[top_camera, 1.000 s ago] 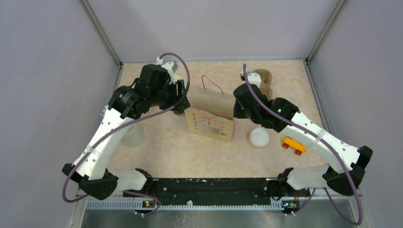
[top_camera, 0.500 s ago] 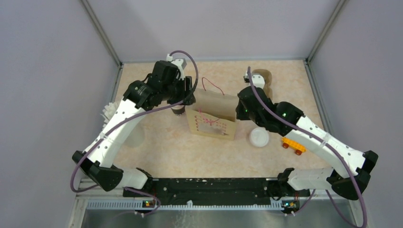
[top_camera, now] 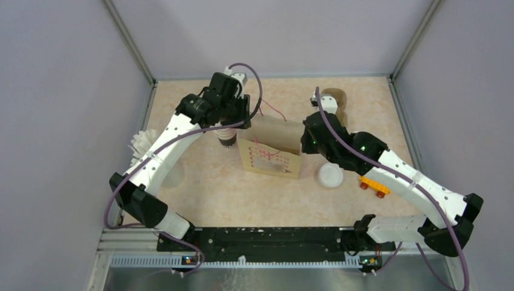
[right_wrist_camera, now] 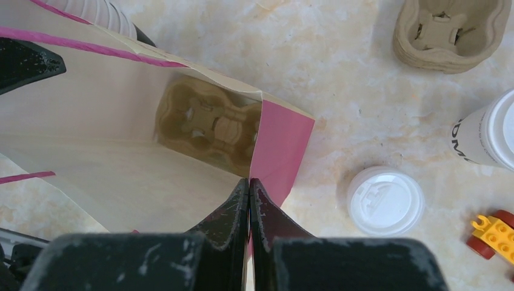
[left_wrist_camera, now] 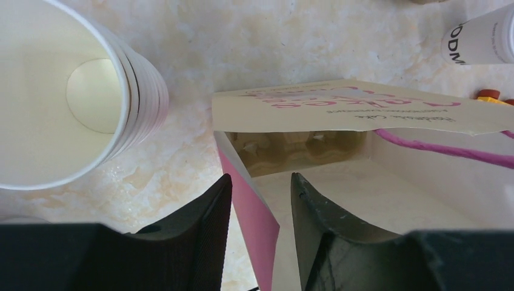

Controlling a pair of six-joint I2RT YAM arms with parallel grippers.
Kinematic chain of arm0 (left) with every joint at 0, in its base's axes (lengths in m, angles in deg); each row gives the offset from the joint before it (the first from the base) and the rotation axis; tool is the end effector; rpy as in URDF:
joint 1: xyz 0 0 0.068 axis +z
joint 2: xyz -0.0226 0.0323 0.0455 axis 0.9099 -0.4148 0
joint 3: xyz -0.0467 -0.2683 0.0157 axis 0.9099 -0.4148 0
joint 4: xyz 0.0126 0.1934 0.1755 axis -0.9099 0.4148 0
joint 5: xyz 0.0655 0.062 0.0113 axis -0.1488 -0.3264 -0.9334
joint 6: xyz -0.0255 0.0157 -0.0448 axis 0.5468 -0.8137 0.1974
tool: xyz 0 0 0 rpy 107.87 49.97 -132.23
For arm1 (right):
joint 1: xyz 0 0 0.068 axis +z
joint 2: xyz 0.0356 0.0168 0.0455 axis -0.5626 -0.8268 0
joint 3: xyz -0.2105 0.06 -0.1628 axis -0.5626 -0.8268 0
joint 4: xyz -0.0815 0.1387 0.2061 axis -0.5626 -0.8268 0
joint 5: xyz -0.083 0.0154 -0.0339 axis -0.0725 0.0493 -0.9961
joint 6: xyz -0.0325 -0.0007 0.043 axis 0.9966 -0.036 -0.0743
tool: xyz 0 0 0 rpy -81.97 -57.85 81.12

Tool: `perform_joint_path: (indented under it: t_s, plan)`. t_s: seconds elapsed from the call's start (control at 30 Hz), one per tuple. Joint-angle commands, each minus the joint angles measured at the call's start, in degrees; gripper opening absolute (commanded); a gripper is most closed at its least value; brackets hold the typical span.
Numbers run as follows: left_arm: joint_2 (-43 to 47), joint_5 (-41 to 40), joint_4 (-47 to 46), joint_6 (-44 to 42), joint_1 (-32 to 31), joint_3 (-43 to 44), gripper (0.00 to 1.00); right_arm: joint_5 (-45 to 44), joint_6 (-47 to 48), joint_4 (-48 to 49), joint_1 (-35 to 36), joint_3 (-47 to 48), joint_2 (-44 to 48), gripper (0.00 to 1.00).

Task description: Pack the takeout coffee

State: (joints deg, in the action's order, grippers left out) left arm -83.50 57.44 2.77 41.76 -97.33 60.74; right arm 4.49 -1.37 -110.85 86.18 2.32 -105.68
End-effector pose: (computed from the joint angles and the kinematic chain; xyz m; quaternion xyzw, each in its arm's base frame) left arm 0.2683 -0.1671 0.3893 0.0911 0.9245 -0.1704 0.3286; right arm 0.1580 0.1751 0.3847 -0.0210 0.8831 0.1338 0.4491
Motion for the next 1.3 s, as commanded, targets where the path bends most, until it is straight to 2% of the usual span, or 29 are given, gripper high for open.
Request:
perform_joint_path:
  t_s: [0.0,0.13,0.2,0.3,0.43,0.5,0.6,0.7,0.8,0.87,1.0,1.07,1.17,1.27]
  plan:
    - [-0.5,-2.1,-2.4,-2.4,0.4,3.2,0.42,-0.7,1.4,2.5,-0.5,-0.8,1.2,0.0]
    - [-0.1,-1.4,-2.5,-3.5,0.4,4.2,0.13,-1.2,2.2,3.4,-0.6,-0.8,1.1,0.0]
    - [0.0,-0.1,-2.8,-3.9,0.4,5.5,0.02,-1.6,4.4,5.8,-1.3,-0.6,0.9,0.0]
    - [1.4,3.3,-6.5,-3.5,0.4,7.4,0.0,-1.7,9.7,10.4,-3.7,1.2,0.0,0.0]
    - [5.3,8.1,-14.5,-1.0,0.4,4.7,0.0,-0.3,16.0,14.2,-5.3,5.1,-0.7,0.0]
    - [8.2,9.6,-16.8,0.7,0.4,0.8,0.0,1.0,17.7,15.7,-5.2,3.3,0.4,0.0]
    - [13.3,10.7,-22.3,3.7,0.4,-11.0,0.0,2.9,16.0,17.1,-5.3,-3.1,4.1,0.03]
    - [17.2,10.5,-25.5,5.4,0.4,-18.1,0.0,4.9,14.5,19.7,-5.2,-10.2,8.6,0.13]
    - [19.8,10.4,-28.2,5.2,0.4,-22.8,0.0,5.3,14.0,20.7,-5.2,-12.0,12.1,0.26]
    - [20.6,11.0,-29.4,4.2,0.3,-24.2,0.0,5.8,13.9,19.8,-5.2,-11.1,13.1,0.32]
    - [22.1,11.3,-30.8,2.9,0.3,-25.9,0.0,6.7,12.6,16.2,-5.2,-6.2,13.9,0.55]
    - [23.3,11.3,-32.2,2.5,0.3,-27.4,0.0,6.0,12.0,15.2,-5.2,-3.6,14.4,0.63]
    - [24.8,11.7,-33.9,1.8,0.3,-28.6,0.0,1.6,12.8,14.7,-5.3,-1.0,14.7,0.75]
    - [26.6,12.9,-35.5,0.8,0.3,-29.4,0.0,-5.2,15.1,12.0,-7.5,0.9,12.8,0.8]
